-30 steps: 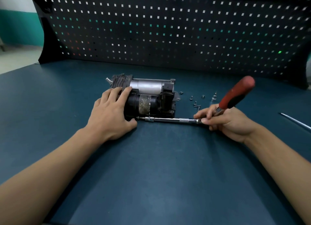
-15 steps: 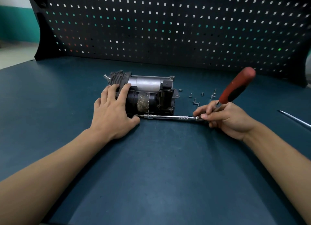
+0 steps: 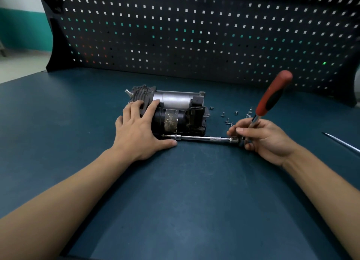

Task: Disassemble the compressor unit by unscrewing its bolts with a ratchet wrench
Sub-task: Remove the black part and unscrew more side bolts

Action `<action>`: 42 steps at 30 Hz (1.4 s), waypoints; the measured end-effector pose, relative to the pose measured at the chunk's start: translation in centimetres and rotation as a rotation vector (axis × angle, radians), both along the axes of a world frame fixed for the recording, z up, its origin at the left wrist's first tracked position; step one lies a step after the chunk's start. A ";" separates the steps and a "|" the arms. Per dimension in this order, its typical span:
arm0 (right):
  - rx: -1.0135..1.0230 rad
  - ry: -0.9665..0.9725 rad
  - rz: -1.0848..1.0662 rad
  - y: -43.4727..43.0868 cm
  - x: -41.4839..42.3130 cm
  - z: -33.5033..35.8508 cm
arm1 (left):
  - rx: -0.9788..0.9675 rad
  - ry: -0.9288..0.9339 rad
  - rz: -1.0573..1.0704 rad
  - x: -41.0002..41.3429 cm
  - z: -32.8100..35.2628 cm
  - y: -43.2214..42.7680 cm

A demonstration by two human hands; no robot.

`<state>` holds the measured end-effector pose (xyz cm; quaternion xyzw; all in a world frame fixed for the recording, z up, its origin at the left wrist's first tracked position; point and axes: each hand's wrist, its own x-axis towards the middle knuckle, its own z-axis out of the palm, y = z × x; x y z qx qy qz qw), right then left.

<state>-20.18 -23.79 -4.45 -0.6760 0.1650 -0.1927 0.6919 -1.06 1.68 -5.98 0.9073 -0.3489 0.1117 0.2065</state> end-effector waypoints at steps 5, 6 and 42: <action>-0.090 0.034 -0.020 0.3 0.4 0.1 | -0.165 -0.472 -0.186 -3.5 1.6 -1.0; -0.095 0.034 -0.021 0.3 0.4 0.1 | -0.218 -0.541 -0.334 -4.9 1.8 -2.0; 0.122 -0.026 -0.087 1.2 2.0 2.6 | 0.269 -0.484 -0.455 -9.9 2.3 -10.6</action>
